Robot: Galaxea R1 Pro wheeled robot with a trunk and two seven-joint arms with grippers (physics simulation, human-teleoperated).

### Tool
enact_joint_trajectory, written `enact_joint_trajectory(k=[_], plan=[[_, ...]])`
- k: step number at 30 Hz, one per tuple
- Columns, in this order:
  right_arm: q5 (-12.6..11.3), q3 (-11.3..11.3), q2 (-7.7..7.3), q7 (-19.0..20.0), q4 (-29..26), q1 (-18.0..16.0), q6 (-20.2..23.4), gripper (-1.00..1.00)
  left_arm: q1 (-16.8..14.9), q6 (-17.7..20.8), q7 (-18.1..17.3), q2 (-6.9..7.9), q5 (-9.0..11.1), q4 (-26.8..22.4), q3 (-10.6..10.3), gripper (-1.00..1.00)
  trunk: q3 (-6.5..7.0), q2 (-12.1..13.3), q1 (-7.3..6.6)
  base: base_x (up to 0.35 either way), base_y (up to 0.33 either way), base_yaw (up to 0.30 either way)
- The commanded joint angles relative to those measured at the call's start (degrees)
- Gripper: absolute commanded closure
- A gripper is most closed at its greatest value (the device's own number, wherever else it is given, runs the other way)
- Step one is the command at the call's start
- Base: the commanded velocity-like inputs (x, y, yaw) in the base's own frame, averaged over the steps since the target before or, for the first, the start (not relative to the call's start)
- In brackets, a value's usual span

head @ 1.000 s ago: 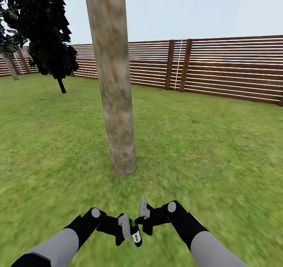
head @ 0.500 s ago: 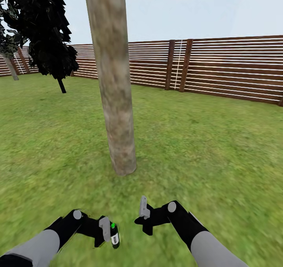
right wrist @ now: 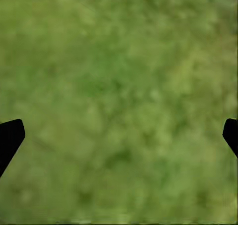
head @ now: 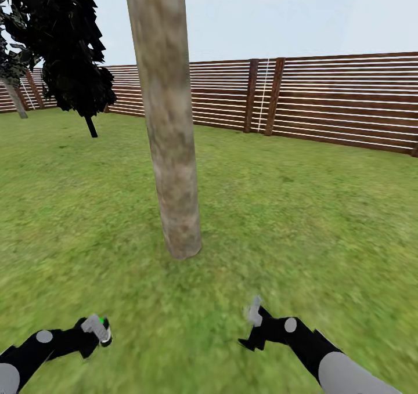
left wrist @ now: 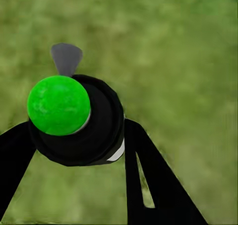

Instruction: In the garden, pick up the pesticide atomizer on the floor and spray pesticide onto both trees until each tree trunk is fully covered.

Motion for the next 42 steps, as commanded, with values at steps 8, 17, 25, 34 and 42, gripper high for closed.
enact_joint_trajectory(k=[8,17,25,34,42], plan=[[-23.1,-0.1,-0.57,-41.3,18.2,5.1,-15.0,-1.00,1.1,-0.1,32.6,-8.61,7.6,8.4,10.3,1.00,0.01,0.0,0.00,0.000,0.000,0.000],[-32.7,-0.1,-0.61,-44.8,18.5,6.6,-20.9,-1.00,1.8,6.5,36.2,-14.35,7.8,8.5,10.5,1.00,0.01,0.0,0.00,0.000,0.000,0.000],[-39.8,-0.1,-0.62,-45.0,18.4,8.0,-23.1,-1.00,1.1,22.4,36.1,-14.84,11.6,3.3,10.7,1.00,0.01,0.0,0.00,0.212,0.000,0.000],[-41.8,-0.1,-0.58,-44.8,18.5,8.6,-23.4,-1.00,1.1,27.2,36.0,-14.95,13.0,-0.3,10.4,1.00,0.09,0.0,0.00,0.192,-0.198,-0.074],[-41.7,0.0,-0.58,-44.9,18.6,8.6,-23.4,-1.00,1.1,27.3,36.1,-14.66,13.1,-2.6,10.4,1.00,0.11,0.0,0.00,0.069,-0.248,-0.250]])
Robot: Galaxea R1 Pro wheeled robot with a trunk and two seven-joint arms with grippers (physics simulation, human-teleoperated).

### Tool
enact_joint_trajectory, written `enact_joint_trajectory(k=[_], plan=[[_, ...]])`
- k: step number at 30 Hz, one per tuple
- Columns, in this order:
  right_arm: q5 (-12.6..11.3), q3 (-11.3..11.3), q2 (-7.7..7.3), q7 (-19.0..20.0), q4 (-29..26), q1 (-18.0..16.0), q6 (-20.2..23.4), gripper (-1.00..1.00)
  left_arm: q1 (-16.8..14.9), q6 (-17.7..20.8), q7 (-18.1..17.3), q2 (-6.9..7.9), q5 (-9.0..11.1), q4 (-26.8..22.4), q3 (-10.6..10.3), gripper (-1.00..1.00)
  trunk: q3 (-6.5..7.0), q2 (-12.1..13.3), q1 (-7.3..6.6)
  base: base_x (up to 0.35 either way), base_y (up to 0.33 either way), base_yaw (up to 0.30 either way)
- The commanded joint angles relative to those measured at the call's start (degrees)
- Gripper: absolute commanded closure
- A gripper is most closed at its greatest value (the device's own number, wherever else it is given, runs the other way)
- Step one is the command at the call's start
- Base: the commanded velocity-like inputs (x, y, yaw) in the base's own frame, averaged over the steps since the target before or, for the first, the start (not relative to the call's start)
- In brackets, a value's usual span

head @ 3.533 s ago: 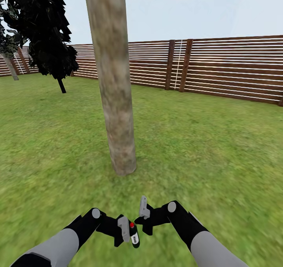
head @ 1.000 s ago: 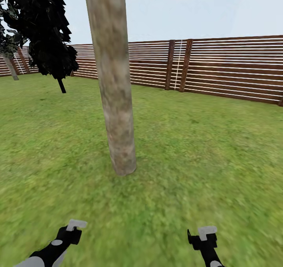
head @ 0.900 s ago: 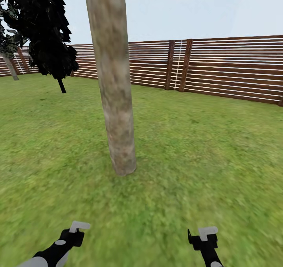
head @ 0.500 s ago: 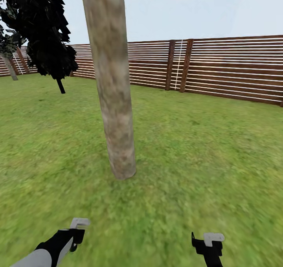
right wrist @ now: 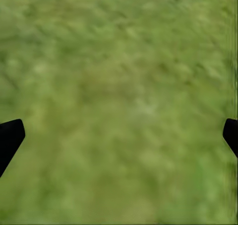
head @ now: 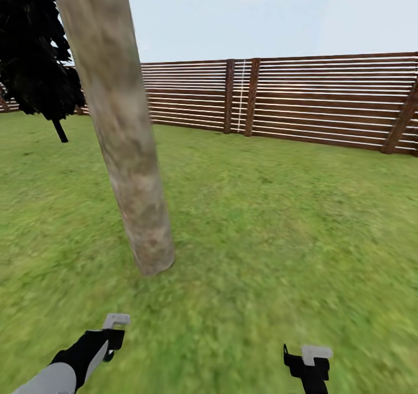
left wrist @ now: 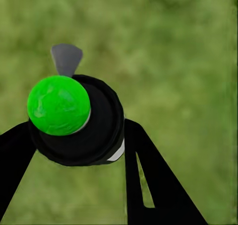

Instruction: In the garden, pick up the pesticide atomizer on the floor and spray pesticide onto both trees until each tree trunk is fully covered.

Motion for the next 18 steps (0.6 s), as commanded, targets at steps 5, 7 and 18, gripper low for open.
enact_joint_trajectory(k=[5,7,18], plan=[[0.0,0.0,0.08,0.0,0.0,0.0,0.0,-1.00,0.0,-0.1,0.0,-0.08,0.0,-0.8,0.0,1.00,0.00,0.0,0.00,0.302,-0.067,-0.125],[0.0,0.0,0.09,0.1,0.0,0.0,0.0,-1.00,0.2,-0.3,-0.1,-0.03,0.0,-0.9,0.2,1.00,0.00,0.0,0.00,0.078,-0.005,-0.011],[0.0,0.0,0.09,0.2,0.0,0.1,0.0,-1.00,0.4,-0.2,0.4,-3.34,0.5,-3.8,0.0,1.00,0.00,0.0,0.00,0.184,0.000,0.000]])
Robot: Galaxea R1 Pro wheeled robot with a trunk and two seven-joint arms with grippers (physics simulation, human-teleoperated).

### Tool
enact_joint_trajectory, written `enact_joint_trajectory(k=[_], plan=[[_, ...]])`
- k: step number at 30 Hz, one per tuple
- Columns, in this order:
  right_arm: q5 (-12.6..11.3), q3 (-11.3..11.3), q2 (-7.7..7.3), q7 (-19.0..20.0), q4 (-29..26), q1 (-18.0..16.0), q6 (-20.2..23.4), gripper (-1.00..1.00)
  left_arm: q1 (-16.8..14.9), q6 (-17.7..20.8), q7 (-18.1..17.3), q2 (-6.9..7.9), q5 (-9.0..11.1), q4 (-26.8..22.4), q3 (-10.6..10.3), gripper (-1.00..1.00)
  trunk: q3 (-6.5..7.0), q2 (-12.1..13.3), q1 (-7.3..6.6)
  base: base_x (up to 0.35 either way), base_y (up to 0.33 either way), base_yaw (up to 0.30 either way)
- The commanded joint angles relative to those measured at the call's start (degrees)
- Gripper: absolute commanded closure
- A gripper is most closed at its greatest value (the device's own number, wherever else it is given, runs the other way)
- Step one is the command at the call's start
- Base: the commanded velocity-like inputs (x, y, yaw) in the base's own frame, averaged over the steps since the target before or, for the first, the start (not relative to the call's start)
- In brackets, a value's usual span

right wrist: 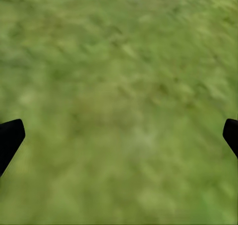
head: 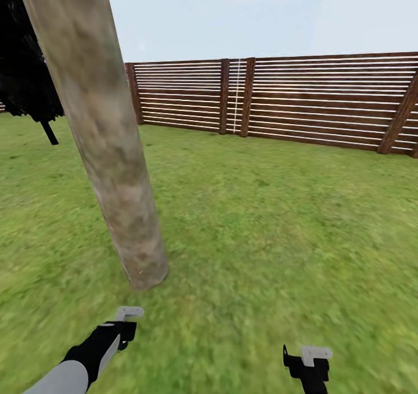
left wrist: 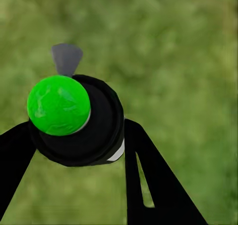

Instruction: In the garden, pick up the pesticide atomizer on the floor and spray pesticide onto both trees until each tree trunk is fully covered.

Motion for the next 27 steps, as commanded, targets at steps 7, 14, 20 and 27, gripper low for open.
enact_joint_trajectory(k=[7,14,20,27], plan=[[0.0,0.0,0.00,0.0,0.0,0.0,0.0,-1.00,-0.5,1.3,-0.3,4.82,-0.2,-0.1,0.1,1.00,0.00,0.0,0.00,0.058,0.000,0.000],[0.0,0.0,-0.04,0.0,0.0,0.0,0.0,-1.00,-2.6,5.4,-0.5,0.10,-0.2,-1.4,-0.4,1.00,0.00,0.0,0.00,0.000,0.000,0.000],[0.3,0.1,-0.08,0.0,0.0,0.0,0.0,-1.00,-4.1,9.1,-3.5,6.00,-0.3,-6.9,-0.4,1.00,0.00,0.0,0.00,0.000,0.000,0.000],[0.4,0.2,-0.09,0.0,0.0,0.0,0.0,-1.00,-4.8,13.8,-4.2,2.72,-0.6,-9.8,-0.5,1.00,0.00,0.0,0.00,0.000,0.000,0.000]])
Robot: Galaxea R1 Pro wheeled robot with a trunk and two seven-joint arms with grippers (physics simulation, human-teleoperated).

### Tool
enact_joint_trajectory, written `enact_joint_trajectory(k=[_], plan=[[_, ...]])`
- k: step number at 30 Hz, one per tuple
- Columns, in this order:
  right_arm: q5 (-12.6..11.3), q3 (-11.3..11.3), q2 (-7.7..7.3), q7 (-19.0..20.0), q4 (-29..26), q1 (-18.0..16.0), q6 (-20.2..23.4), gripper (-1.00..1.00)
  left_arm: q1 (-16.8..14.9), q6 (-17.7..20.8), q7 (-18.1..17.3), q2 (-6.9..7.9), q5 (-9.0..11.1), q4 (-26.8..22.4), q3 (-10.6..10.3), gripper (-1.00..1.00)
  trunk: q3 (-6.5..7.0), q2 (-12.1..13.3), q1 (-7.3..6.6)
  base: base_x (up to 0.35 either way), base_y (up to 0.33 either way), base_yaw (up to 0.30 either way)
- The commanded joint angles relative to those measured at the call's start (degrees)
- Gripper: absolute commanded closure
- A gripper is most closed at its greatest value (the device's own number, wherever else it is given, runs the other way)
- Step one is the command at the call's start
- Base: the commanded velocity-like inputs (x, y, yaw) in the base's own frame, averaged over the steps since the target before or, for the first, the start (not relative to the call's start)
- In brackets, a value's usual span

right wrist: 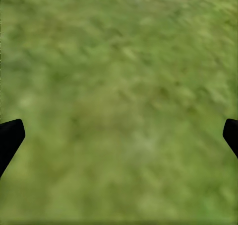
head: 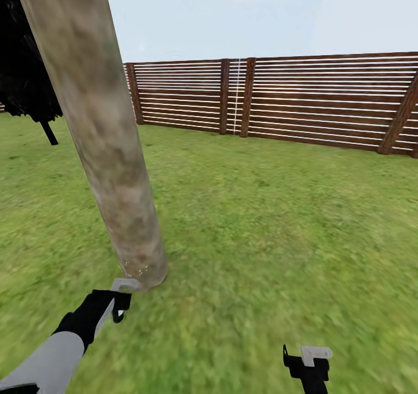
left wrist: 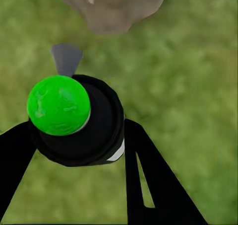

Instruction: In the garden, pick up the pesticide atomizer on the floor and spray pesticide onto both trees until each tree trunk is fully covered.

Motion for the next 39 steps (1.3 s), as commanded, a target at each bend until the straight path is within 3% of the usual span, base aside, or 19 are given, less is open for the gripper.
enact_joint_trajectory(k=[1,2,4,9,10,11,12,15,17,18,20,23,26,33,35,37,39], plan=[[0.0,0.0,0.00,0.0,0.0,0.0,0.0,-1.00,-0.4,1.0,-0.1,2.57,0.5,-0.1,0.1,1.00,0.00,0.0,0.00,0.000,0.000,0.000],[0.0,0.0,0.00,0.0,0.0,0.0,0.0,-1.00,-0.5,1.5,-0.1,3.90,0.6,-0.2,0.2,1.00,0.00,0.0,0.00,0.000,0.000,0.000],[0.0,0.0,0.00,0.0,0.0,0.0,0.0,-1.00,-0.5,1.7,-0.1,3.96,0.4,-0.3,0.0,1.00,0.00,0.0,0.00,-0.005,0.000,0.000],[0.0,-0.1,-0.05,0.0,0.0,0.0,0.0,-1.00,-0.7,2.6,-0.1,-0.85,0.4,-3.8,-0.5,1.00,0.00,0.0,0.00,-0.151,0.033,0.000],[0.0,-0.1,-0.07,0.0,0.0,0.0,0.0,-1.00,-0.7,4.4,-0.1,-1.67,0.3,-5.5,-0.6,1.00,0.00,0.0,0.00,-0.028,0.005,0.000],[0.0,0.0,-0.08,0.0,0.0,0.0,0.0,-1.00,-1.1,9.0,-0.2,-2.09,0.4,-9.0,-0.6,1.00,0.00,0.0,0.00,-0.009,0.002,0.000],[0.0,0.0,-0.08,0.0,0.0,0.0,0.0,-1.00,-1.2,11.2,-0.5,-2.04,0.3,-10.6,-0.6,1.00,0.00,0.0,0.00,-0.005,0.001,0.000],[0.0,0.0,-0.09,0.0,0.0,0.0,0.0,-1.00,-1.8,13.8,-2.6,0.08,0.2,-13.4,-0.6,1.00,0.00,0.0,0.00,-0.001,0.000,0.000],[0.0,0.0,-0.09,0.0,0.0,0.0,0.0,-1.00,-1.9,14.6,-4.7,4.32,0.2,-14.6,-0.6,1.00,0.00,0.0,0.00,0.000,0.000,0.000],[0.0,0.0,-0.09,0.0,0.0,0.0,0.0,-1.00,-1.8,14.7,-5.6,5.66,0.2,-14.8,-0.6,1.00,0.00,0.0,0.00,0.000,0.000,0.000],[0.0,0.0,-0.09,0.0,0.0,0.0,0.0,-1.00,-1.6,14.8,-6.7,6.88,0.2,-15.1,-0.6,1.00,0.00,0.0,0.00,0.000,0.000,0.000],[0.0,0.0,-0.09,0.0,0.0,0.0,0.0,-1.00,-1.8,14.9,-7.1,5.75,0.2,-15.2,-0.7,1.00,0.00,0.0,0.00,0.000,0.000,0.000],[0.1,0.0,-0.09,0.0,0.0,0.0,0.0,-1.00,-2.0,14.9,-7.1,2.45,0.1,-15.2,-1.7,1.00,0.00,0.0,0.00,0.000,0.000,0.000],[0.1,0.0,-0.09,0.1,0.0,0.0,0.1,-1.00,-2.4,16.1,-7.1,3.94,0.0,-17.7,-2.5,1.00,0.00,0.0,0.00,-0.100,0.000,0.000],[0.1,0.0,-0.09,0.1,0.0,0.0,0.1,-1.00,-2.6,17.4,-7.1,3.24,0.2,-18.0,-2.6,1.00,0.00,0.0,0.00,-0.014,0.000,0.000],[0.1,0.0,-0.09,0.1,0.0,0.0,0.1,-1.00,-3.3,18.2,-7.1,1.22,0.4,-18.1,-2.8,1.00,0.00,0.0,0.00,-0.002,0.000,0.000],[0.1,0.0,-0.09,0.1,0.0,0.0,0.1,-1.00,-4.3,18.5,-7.1,0.85,0.4,-18.1,-2.9,1.00,0.00,0.0,0.00,0.000,0.000,0.000]])
